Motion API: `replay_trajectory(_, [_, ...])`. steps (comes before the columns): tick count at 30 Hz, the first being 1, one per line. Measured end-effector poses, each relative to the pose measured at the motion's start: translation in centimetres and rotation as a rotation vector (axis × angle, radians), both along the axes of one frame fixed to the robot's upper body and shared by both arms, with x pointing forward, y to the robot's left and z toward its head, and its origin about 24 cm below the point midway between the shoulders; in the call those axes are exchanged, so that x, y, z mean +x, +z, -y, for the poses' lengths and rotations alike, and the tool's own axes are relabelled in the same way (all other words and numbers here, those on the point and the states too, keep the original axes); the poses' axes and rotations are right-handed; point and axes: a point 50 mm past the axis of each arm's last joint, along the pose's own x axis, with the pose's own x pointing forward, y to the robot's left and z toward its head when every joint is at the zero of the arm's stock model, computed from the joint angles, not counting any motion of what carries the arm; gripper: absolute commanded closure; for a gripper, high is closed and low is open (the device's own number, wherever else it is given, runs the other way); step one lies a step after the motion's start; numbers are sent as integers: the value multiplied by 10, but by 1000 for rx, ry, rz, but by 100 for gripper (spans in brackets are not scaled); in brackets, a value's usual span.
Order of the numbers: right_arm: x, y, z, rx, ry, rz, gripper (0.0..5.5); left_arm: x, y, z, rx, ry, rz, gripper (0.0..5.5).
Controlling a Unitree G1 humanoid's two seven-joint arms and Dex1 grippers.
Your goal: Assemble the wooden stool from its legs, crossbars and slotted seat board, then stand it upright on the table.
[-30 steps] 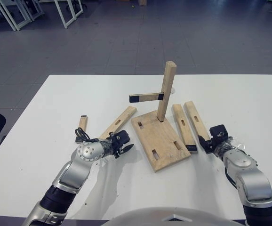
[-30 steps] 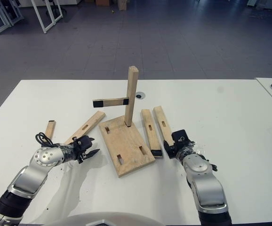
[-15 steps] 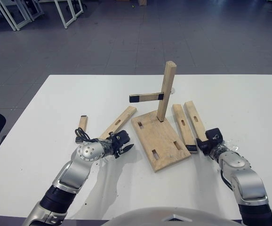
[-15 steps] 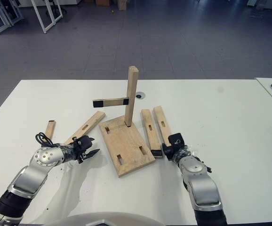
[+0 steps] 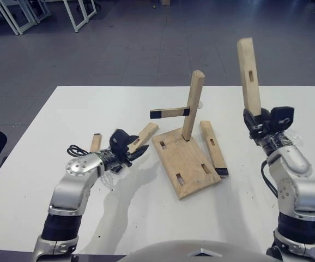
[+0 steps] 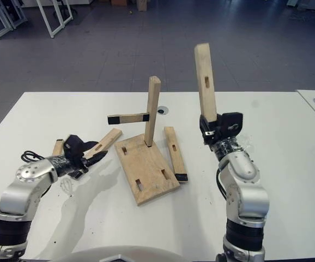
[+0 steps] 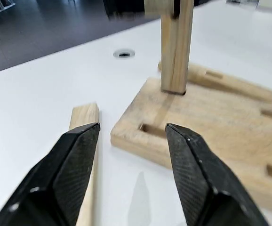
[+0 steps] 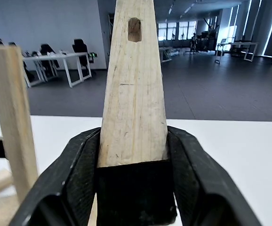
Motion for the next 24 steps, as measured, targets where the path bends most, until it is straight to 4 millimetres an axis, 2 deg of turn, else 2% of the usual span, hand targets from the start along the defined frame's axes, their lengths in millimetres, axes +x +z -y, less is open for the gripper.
replay_trajectory(3, [-2, 26, -6, 174, 154, 86, 347, -12, 22, 0, -278, -111, -38, 195])
replay_trajectory(5, [-8, 36, -16, 271, 303, 104, 347, -22, 40, 6, -452, -226, -48, 159])
replay_trajectory(8, [-24, 47, -32, 329, 562, 100, 347, -24, 70, 17, -643, -338, -15, 155])
replay_trajectory(16, [-46, 34, -58, 321, 916, -44, 347, -17, 93, 45, -809, -426, -77, 155])
replay_trajectory(24, [-54, 19, -72, 353, 1085, -129, 347, -9, 89, 57, -808, -443, -145, 155])
